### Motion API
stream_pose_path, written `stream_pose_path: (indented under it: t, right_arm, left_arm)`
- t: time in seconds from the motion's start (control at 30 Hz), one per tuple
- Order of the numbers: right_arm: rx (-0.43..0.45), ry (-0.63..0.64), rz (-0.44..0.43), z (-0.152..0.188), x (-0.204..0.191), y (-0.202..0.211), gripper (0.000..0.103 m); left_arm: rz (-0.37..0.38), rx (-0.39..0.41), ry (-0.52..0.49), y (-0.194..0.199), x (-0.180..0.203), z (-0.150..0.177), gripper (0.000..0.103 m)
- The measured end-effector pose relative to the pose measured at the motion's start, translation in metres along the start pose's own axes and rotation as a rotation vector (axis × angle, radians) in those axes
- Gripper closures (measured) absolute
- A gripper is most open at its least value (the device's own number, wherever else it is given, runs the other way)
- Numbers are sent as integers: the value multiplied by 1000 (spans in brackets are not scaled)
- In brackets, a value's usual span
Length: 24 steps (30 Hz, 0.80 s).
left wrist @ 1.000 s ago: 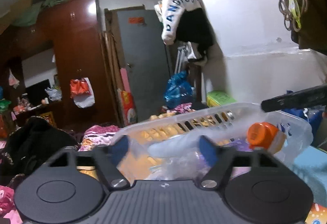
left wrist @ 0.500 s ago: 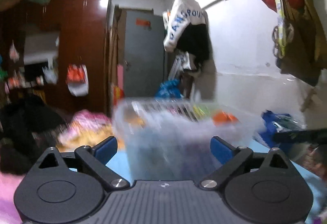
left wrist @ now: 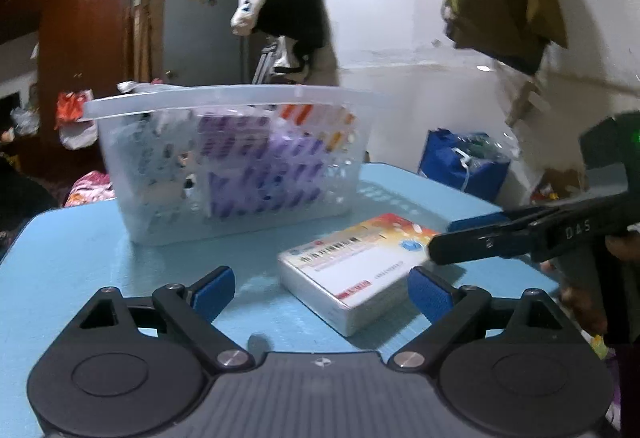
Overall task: Organize objects
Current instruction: 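Grasp the white-orange medicine box with both grippers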
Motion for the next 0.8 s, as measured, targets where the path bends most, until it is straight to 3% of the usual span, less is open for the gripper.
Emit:
stream_pose_path:
  t: [0.13,0.2,0.37,0.57,0.8]
  right_arm:
    - [1,59,-26,6,-5,-1,19]
    - [-6,101,-28,7,-8,0,26]
    - [-4,181,4,13,-20,-1,28]
    - [29,252,96,23,-29,-1,48]
    - [62,218,75,25,-26,1,56]
  left_arm:
    - [-2,-1,-47,-5,11,4,22]
    - [21,-21,-50,-11,15,5,44]
    - [4,-12,-88,-13,23,8,45]
    - [-34,15,-100,-10,27,10,48]
    - [-50,33,-103,-7,28,12,48]
Point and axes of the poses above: each gripper's, at about its wrist camera, not at the fingertips, and y roughly against the way its jaws point, x to its right, z to its underside, the point moved 2 cm from there along -y, roughly the way its jaws point, and after that the axes turned 8 degrees about -x, right-handed, at the moved point
